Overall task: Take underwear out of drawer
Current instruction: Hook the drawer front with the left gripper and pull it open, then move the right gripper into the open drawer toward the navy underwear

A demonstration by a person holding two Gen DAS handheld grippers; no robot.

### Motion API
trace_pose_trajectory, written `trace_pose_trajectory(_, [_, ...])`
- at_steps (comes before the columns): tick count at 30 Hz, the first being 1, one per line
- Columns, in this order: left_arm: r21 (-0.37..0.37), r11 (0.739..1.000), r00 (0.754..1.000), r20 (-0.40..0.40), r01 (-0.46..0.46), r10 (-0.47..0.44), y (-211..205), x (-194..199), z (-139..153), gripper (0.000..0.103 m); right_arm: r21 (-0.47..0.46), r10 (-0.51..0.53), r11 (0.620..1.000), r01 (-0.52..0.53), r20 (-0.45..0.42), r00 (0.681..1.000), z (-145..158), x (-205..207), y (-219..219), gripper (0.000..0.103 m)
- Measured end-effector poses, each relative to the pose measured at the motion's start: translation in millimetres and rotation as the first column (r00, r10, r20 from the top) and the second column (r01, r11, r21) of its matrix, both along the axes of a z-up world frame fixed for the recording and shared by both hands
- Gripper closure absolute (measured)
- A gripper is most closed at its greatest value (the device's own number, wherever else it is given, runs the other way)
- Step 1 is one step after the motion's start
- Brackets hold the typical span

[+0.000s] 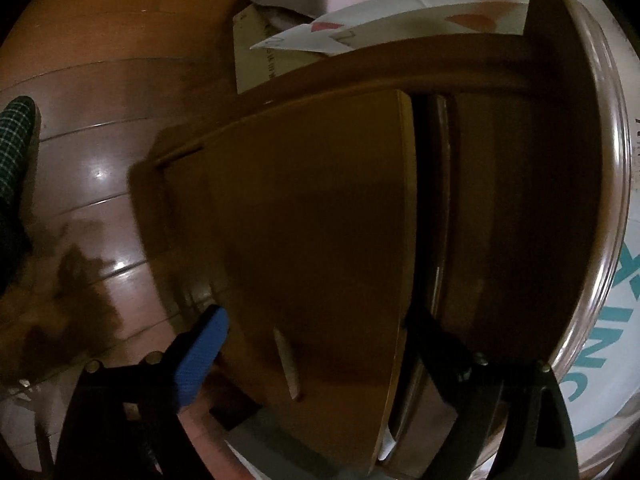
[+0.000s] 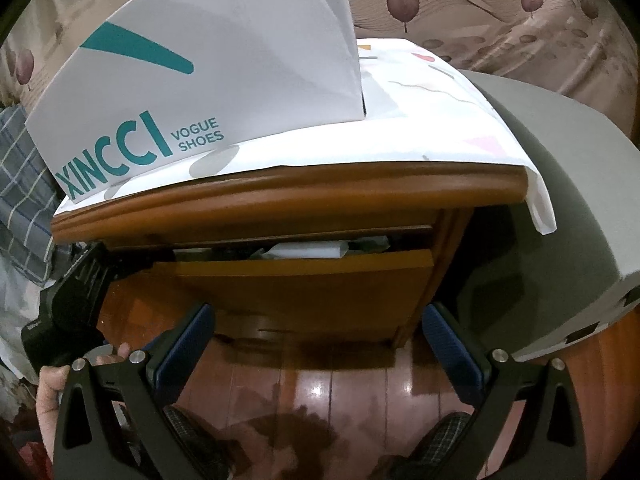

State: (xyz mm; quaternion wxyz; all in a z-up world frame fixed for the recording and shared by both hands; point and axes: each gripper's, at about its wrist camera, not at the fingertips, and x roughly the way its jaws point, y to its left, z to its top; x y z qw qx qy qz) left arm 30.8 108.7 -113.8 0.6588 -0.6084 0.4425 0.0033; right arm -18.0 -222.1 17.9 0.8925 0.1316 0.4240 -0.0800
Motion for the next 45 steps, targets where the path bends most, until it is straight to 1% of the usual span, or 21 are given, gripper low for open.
trace_pose_trajectory(2, [-0.011, 1.000, 1.000, -0.010, -0.017, 0.017, -1, -2, -4, 0.000, 0.001, -0.001, 1.000, 0.001, -0.004, 1.000, -1, 1, 1, 0.000])
trace_pose_trajectory(4, [-0.032, 0.999, 0.999, -0.010, -0.035, 0.034, -5, -5, -16, 0.000, 0.000, 0.005, 1.000, -0.005, -0.005, 1.000, -1, 1, 2, 0.000])
trace_pose_trajectory(7, [-0.052, 0.998, 0.999, -0.010, -0.042, 0.042, -6, -1, -19, 0.000, -0.006, 0.009, 1.000, -0.009, -0.003, 1.000, -1, 0, 3, 0.000])
trace_pose_trajectory(9, [-0.080, 0.995, 0.998, -0.011, -0.058, 0.058, -7, 1, -23, 0.000, -0.010, 0.005, 1.000, -0.006, -0.004, 1.000, -1, 0, 3, 0.000])
trace_pose_trajectory(10, [-0.092, 0.994, 0.998, -0.022, -0.064, 0.063, -8, 3, -26, 0.000, -0.005, 0.004, 1.000, -0.004, -0.007, 1.000, -2, 1, 3, 0.000])
trace_pose_trajectory(12, [-0.091, 0.994, 0.997, -0.043, -0.063, 0.059, -11, 8, -27, 0.000, 0.005, 0.004, 1.000, -0.004, -0.007, 1.000, -2, 0, 3, 0.000])
trace_pose_trajectory(16, [-0.041, 0.997, 0.997, -0.034, -0.064, 0.062, -13, 17, -28, 0.000, -0.002, 0.003, 1.000, -0.003, -0.009, 1.000, -2, 2, 2, 0.000])
trace_pose_trajectory(18, [-0.034, 0.996, 0.996, -0.035, -0.080, 0.079, -16, 16, -25, 0.000, 0.011, -0.001, 1.000, 0.001, -0.007, 1.000, -2, 2, 2, 0.000])
trace_pose_trajectory(22, [0.019, 0.995, 0.995, -0.012, -0.099, 0.099, -18, 15, -17, 0.000, -0.001, 0.001, 1.000, -0.001, -0.004, 1.000, -1, 1, 1, 0.000])
trace_pose_trajectory(24, [0.082, 0.993, 0.996, -0.001, -0.084, 0.085, -16, 16, -7, 0.000, -0.006, 0.000, 1.000, 0.000, -0.005, 1.000, -1, 1, 1, 0.000])
trace_pose_trajectory(26, [0.121, 0.990, 0.998, -0.013, -0.066, 0.068, -17, 19, -1, 0.000, -0.003, -0.003, 1.000, 0.003, -0.002, 1.000, -1, 1, 1, 0.000])
trace_pose_trajectory(29, [0.151, 0.988, 0.998, -0.032, -0.043, 0.049, -18, 20, 6, 0.000, -0.007, -0.012, 1.000, 0.012, 0.000, 1.000, 0, 1, 0, 0.000])
trace_pose_trajectory(31, [0.192, 0.981, 0.999, -0.031, -0.031, 0.038, -16, 18, 13, 0.000, -0.007, -0.017, 1.000, 0.017, 0.003, 1.000, 1, 0, 0, 0.000])
trace_pose_trajectory(35, [0.208, 0.978, 0.999, -0.035, -0.003, 0.011, -9, 2, 15, 0.000, -0.005, -0.020, 1.000, 0.020, 0.001, 1.000, 1, 1, -1, 0.000])
trace_pose_trajectory(38, [0.245, 0.969, 0.998, -0.046, 0.041, -0.030, -5, -3, 20, 0.000, -0.008, -0.024, 1.000, 0.024, 0.007, 1.000, 3, 0, -2, 0.000])
trace_pose_trajectory(39, [0.251, 0.967, 0.998, -0.048, 0.050, -0.039, -5, -5, 16, 0.000, -0.010, -0.027, 1.000, 0.027, 0.009, 1.000, 4, 0, -2, 0.000])
trace_pose_trajectory(40, [0.264, 0.962, 0.997, -0.051, 0.064, -0.053, -4, -7, 18, 0.000, -0.011, -0.031, 0.999, 0.031, 0.011, 0.999, 5, 0, -2, 0.000])
trace_pose_trajectory(43, [0.285, 0.955, 0.996, -0.061, 0.086, -0.071, -2, -14, 21, 0.000, -0.008, -0.042, 0.999, 0.042, 0.014, 0.999, 5, -1, -5, 0.000])
trace_pose_trajectory(45, [0.303, 0.948, 0.994, -0.066, 0.100, -0.084, 2, -18, 15, 0.000, -0.016, -0.050, 0.999, 0.050, 0.013, 0.999, 5, -1, -7, 0.000])
